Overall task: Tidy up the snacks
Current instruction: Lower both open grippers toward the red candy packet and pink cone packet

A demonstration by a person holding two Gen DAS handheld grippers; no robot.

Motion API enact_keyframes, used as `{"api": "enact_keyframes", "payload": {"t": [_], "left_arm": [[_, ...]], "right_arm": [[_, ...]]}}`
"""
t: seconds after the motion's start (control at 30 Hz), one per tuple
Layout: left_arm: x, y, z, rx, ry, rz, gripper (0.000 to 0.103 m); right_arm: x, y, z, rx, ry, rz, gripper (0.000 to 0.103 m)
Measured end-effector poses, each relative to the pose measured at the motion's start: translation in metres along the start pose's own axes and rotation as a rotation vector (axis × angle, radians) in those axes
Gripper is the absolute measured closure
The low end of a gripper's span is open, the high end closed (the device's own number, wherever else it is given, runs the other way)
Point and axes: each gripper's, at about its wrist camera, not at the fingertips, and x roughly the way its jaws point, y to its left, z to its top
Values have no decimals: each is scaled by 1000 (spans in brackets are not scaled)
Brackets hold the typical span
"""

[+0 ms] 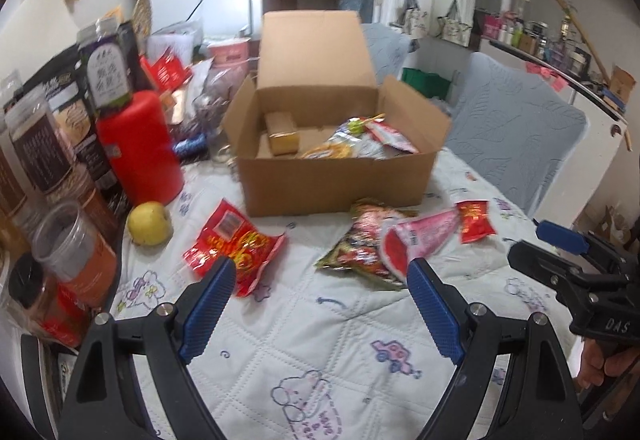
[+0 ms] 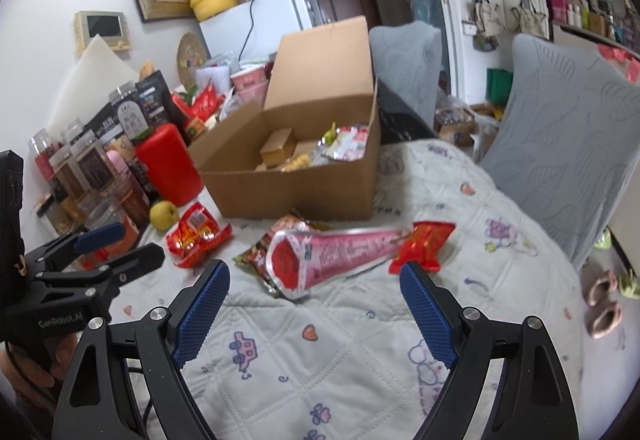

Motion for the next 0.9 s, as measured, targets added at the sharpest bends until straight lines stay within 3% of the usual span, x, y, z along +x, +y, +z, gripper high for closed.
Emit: {"api": "enact_keyframes", "payload": {"t": [0.63,0.73,0.9], "left_arm": [[77,64,8,-65,111,67,15],[91,76,12,-60,130,58,15],[112,95,18,-79,169,-36,15]], "right_arm": [[66,12,2,-28,112,47,15],[74,11,5,-20,126,51,15],[87,12,6,-16,155,61,15]]}}
